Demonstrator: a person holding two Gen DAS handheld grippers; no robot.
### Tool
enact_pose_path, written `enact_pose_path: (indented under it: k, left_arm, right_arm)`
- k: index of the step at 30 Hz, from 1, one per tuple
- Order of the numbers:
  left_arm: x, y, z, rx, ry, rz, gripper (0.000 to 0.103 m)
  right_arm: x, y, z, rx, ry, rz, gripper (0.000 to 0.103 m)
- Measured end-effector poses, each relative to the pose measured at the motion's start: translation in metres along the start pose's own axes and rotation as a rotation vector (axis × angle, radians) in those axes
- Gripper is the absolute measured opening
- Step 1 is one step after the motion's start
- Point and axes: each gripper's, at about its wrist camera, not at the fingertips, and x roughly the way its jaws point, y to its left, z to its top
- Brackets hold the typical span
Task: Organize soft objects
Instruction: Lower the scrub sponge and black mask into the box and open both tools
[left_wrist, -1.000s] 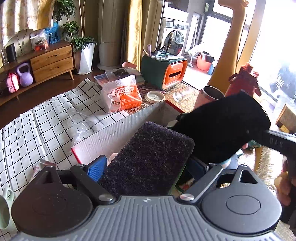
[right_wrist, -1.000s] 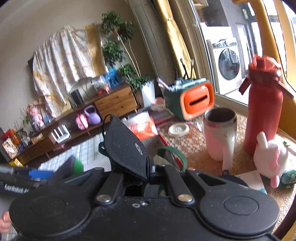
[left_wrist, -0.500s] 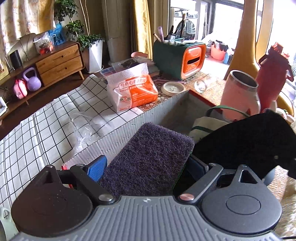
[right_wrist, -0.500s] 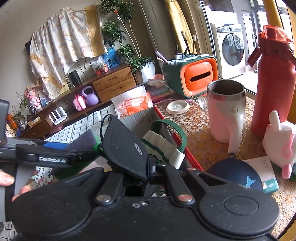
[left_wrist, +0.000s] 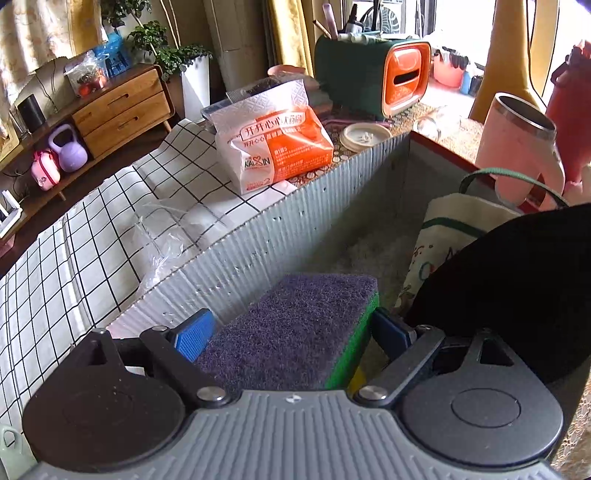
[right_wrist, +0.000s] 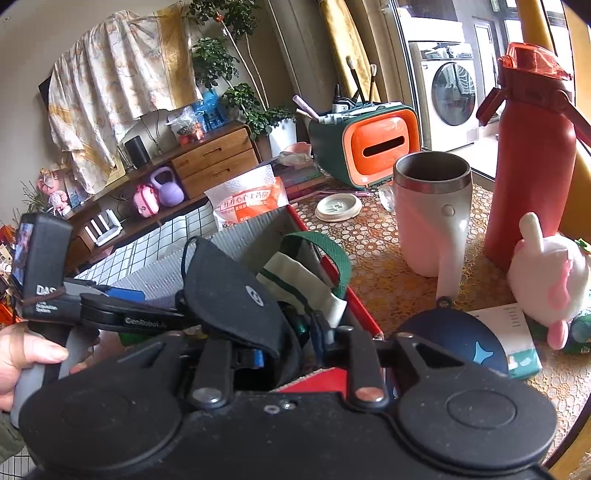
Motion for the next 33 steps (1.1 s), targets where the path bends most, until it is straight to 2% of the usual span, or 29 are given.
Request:
enact_pose_path:
  k: [9,22,33]
  left_arm:
    - [0.005,-0.001,-0.003,0.005,0.017,0.017,0.093]
    - [-0.030,0.004,-0.006,-0.044,-0.031,-0.047,0.093]
    - [-0.078,0.015,-0.027,-0.070,-0.072,-0.089,0.093]
  right_arm:
    - [-0.007,0.002,-0.004,-0.016,0.022,0.030,0.044]
    - [-0.027,0.021,-0.011,-0.066,0.031,0.057,0.072]
    - [-0.052,0.042,-0.017,-0.087,0.020,0.122,0.082]
